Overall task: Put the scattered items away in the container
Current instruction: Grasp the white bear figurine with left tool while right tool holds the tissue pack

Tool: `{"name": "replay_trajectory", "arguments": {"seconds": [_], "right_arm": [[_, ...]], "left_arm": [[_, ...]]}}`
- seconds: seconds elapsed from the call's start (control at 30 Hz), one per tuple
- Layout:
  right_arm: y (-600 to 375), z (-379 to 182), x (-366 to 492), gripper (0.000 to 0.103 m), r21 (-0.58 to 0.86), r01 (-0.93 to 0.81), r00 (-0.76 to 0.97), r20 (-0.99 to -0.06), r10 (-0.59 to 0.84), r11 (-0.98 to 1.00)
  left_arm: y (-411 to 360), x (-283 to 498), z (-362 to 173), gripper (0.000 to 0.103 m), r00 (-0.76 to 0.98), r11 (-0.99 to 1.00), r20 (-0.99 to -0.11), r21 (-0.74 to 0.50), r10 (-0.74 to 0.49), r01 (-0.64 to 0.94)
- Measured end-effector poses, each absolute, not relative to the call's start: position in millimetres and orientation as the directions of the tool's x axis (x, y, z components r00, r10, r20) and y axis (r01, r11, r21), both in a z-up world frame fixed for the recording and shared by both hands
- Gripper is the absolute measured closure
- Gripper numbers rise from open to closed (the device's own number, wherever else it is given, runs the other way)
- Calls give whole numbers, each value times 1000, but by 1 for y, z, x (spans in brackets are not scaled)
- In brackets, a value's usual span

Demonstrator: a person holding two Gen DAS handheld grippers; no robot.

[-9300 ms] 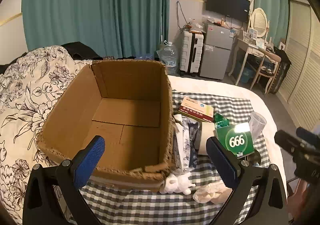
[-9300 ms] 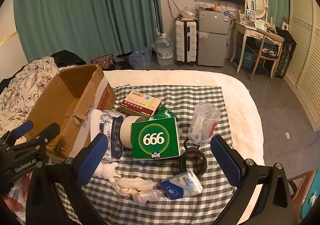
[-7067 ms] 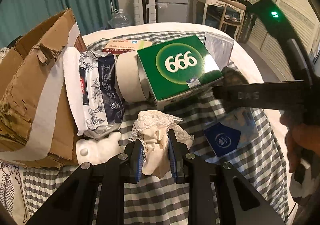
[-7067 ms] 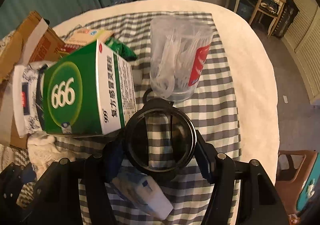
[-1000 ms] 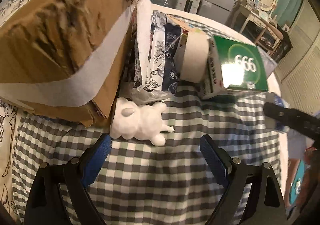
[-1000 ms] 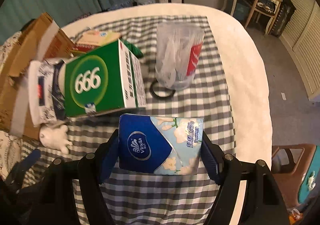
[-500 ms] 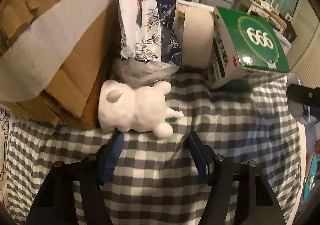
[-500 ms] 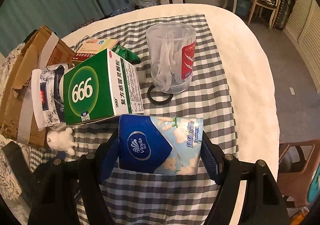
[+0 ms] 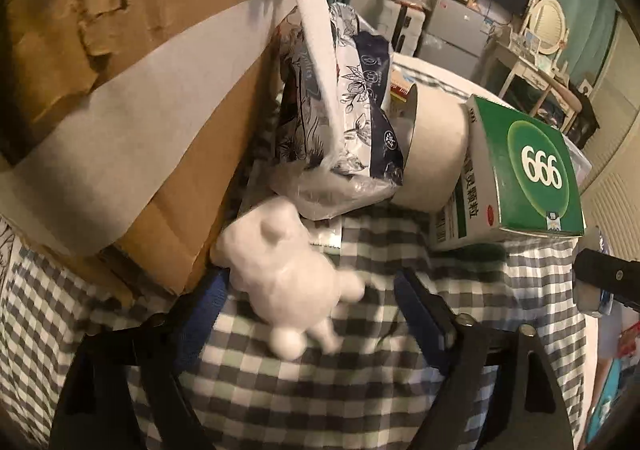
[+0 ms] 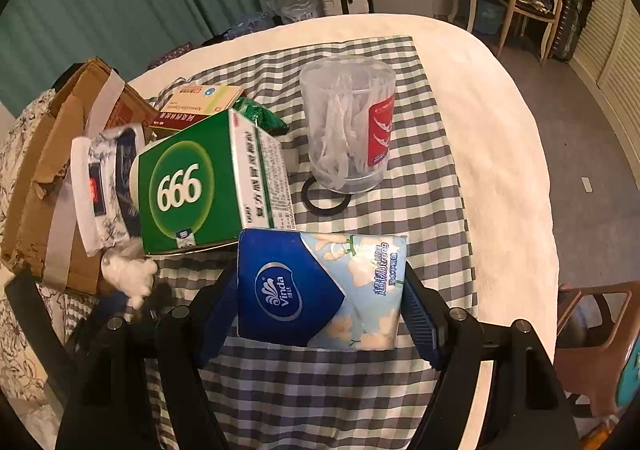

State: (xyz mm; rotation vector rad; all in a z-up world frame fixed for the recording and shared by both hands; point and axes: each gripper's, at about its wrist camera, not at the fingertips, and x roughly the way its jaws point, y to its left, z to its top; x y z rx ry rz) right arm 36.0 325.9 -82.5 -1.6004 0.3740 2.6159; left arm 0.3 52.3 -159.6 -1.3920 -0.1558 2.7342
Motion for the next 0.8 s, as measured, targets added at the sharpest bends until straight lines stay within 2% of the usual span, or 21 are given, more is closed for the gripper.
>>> {"name": "replay_trajectory", "arguments": {"seconds": [0.1, 0.37, 0.67, 0.7, 0.8], "right_arm": [[325, -84, 36, 29, 173, -169, -457, -886, -79, -970], [325, -82, 35, 29, 172, -164, -463, -883, -78, -971], [324, -64, 41, 29, 177, -151, -508, -858, -77, -972], [322, -59, 42, 29, 180, -140, -520, -850, -83, -974], [318, -47, 45, 29, 185, -121, -546, -833, -90, -975]], "left_arm": [[56, 4, -165, 33, -574, -996, -814, -84, 92, -39], [66, 12, -158, 33, -544, -993, -831, -94, 115, -67], [109, 29, -127, 34, -585, -976, -798, -16, 144, -218], [116, 29, -123, 43, -595, -972, -792, 5, 139, -234], [127, 24, -111, 45, -607, -965, -782, 28, 142, -262]]}}
